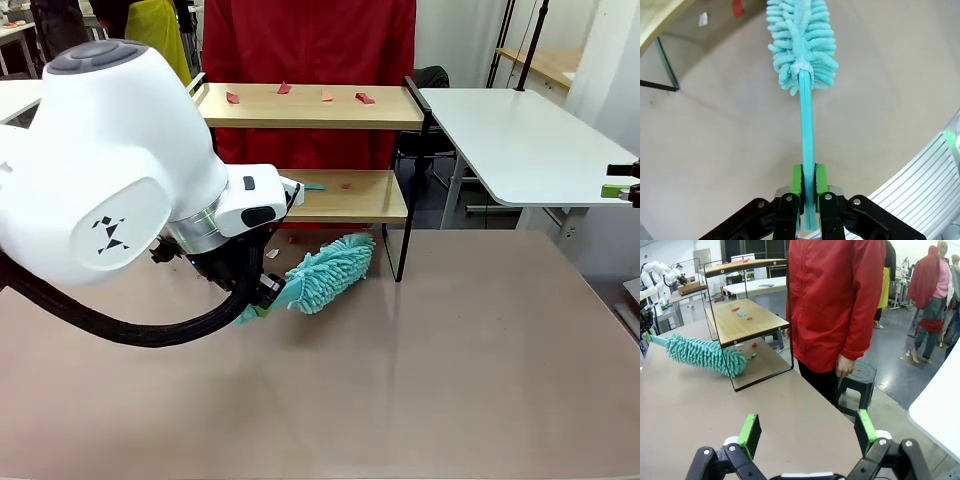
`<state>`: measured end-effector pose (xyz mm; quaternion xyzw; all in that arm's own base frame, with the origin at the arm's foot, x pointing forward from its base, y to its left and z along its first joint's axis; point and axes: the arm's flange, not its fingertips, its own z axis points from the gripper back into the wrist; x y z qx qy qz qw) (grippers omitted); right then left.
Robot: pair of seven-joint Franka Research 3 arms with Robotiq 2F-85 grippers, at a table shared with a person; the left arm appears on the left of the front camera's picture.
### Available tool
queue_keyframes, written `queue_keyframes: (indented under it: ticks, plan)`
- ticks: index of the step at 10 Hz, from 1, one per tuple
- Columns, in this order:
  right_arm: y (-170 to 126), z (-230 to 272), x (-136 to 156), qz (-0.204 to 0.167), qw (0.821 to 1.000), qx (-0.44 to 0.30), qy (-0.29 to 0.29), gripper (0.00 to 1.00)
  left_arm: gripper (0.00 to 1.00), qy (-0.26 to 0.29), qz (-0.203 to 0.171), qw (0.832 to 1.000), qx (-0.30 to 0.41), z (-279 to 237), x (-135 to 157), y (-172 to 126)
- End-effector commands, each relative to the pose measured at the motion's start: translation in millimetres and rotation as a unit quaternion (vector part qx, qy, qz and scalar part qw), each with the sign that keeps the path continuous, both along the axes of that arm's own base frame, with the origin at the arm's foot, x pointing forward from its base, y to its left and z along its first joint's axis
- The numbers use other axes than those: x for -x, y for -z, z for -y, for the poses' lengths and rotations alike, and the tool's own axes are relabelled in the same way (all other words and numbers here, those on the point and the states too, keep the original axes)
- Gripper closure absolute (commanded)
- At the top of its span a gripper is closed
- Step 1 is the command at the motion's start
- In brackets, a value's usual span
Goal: Clean the shelf.
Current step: Clean the specific section of the Shelf indicated by the human with the Duster.
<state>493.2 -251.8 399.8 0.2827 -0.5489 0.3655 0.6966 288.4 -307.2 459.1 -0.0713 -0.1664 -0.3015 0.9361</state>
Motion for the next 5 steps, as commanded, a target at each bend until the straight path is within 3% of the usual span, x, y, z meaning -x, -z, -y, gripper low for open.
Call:
queue_keyframes:
  ticks: [1, 5]
  plan:
    - [-3.0, -1.5, -0.7, 0.003, 1.0, 0.001, -0.001, 0.0, 0.87, -0.034, 0.009, 0.999, 0.021, 8.5, -2.3, -9.1]
    - [-3.0, -1.5, -0.7, 0.003, 1.0, 0.001, -0.001, 0.0, 0.87, -0.099, -0.006, 0.995, 0.03, 44.1, -5.9, 9.8]
